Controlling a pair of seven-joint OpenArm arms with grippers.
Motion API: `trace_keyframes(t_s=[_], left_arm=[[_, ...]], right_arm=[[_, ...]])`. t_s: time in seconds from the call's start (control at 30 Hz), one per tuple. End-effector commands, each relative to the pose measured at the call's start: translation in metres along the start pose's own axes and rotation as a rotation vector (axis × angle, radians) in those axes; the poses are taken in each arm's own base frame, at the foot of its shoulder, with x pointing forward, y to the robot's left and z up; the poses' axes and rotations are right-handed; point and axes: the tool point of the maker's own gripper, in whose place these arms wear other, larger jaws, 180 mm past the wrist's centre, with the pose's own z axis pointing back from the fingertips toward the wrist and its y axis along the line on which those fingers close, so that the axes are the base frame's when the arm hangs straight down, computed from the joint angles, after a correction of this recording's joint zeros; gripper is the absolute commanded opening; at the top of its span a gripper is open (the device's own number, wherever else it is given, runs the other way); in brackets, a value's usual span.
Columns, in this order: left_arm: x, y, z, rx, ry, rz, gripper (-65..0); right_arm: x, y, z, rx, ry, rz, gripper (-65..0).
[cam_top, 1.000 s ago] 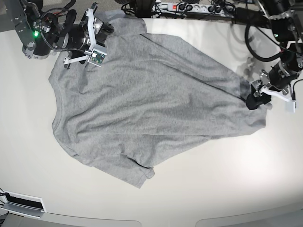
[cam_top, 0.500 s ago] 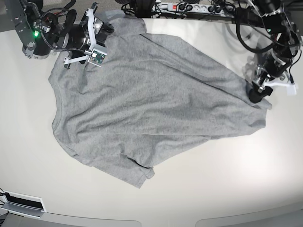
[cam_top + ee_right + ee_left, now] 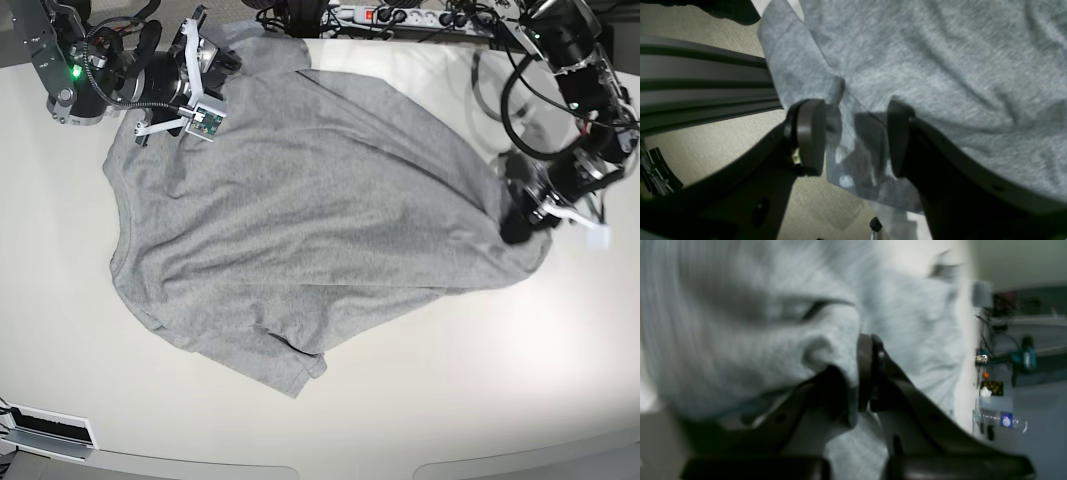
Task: Layout the t-shirt on the table in an organized manner, then fold the t-shirt properly
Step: 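Hold the collar with the right gripper and regrasp the hem with the left, then move the left gripper onto the bunched shirt body and grasp the fabric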
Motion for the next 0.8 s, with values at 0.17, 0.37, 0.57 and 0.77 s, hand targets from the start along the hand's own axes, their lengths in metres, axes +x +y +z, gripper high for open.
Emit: trace_keyframes(t_s=[0.17,0.37,0.57,0.77], left_arm=[[0.049,-0.061,0.013,-0.148,-0.102,-0.251,-65.0],[0.028,-0.102,-0.006,-0.248,0.001,-0.376,-65.0],[-0.04,-0.148,-0.043,-0.369,0.238,-0.508,-65.0],[-0.112,-0.191,-0.065,-0.481,0.405,-0.69,-65.0]], right_arm=[[0.01,0.0,0.005,0.002,-0.044,0.013,-33.1],[0.015,0.0,0.005,0.002,-0.07,0.013,-33.1],[0.015,0.0,0.005,0.002,-0.07,0.013,-33.1],[0.015,0.0,0.005,0.002,-0.072,0.013,-33.1]])
